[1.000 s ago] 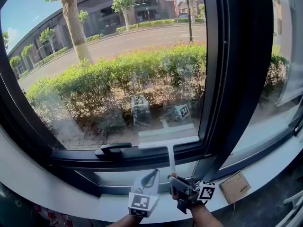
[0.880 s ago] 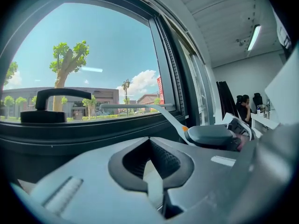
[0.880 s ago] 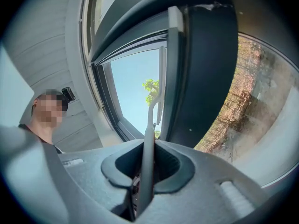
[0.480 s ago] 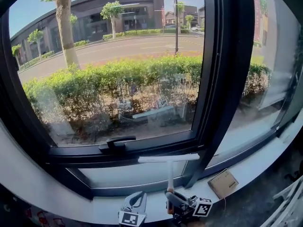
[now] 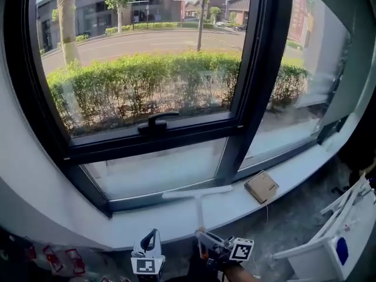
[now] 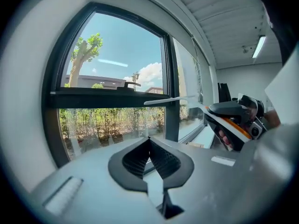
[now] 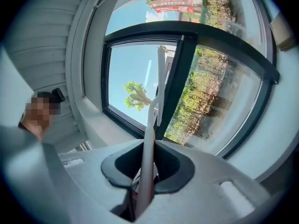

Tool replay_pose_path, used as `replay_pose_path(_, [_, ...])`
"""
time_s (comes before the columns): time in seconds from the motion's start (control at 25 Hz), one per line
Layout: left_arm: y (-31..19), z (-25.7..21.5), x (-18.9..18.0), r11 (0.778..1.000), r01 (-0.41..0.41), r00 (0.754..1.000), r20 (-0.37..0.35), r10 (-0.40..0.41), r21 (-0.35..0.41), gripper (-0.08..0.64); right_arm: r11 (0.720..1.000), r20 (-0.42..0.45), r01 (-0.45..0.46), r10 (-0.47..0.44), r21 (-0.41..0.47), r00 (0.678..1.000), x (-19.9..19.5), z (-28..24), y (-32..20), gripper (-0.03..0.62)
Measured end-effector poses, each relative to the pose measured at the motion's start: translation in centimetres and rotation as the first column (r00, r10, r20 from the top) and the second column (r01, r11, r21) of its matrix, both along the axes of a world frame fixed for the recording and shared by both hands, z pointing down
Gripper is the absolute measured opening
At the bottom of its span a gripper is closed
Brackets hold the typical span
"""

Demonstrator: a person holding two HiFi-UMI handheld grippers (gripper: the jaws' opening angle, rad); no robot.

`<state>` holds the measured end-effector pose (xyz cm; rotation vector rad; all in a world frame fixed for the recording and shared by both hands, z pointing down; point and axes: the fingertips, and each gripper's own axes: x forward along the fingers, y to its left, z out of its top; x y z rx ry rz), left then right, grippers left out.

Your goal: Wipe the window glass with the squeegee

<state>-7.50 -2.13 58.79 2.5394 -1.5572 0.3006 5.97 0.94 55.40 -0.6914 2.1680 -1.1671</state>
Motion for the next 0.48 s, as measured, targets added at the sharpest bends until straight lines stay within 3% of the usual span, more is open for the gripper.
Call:
replay_pose_path(0.16, [4.5,-1.3,-1.0,1.000,-0.016,1.000,-0.026,0.016,-0.007,0.014,0.997,-0.032,-0.050,0.048,-0.053,0.998,-1.7,0.7,5.1,0.049])
replay_pose_path(0.32, [7.7,-1.6,-0.5,0.996,-0.084,0.992,-0.100,0.082,-0.012,0.014,0.988,-0.154,-0.113,0.096,-0.104,0.983,-1.1,1.0,9.2,0.049])
replay_pose_path(0.48, [10.9,-2.0,0.8,0.991,-0.134,0.984,-0.122,0.129,-0.027,0.014,0.976,-0.221,-0.174,0.143,-0.129,0.965,0.3,1.7,13.6,0.049])
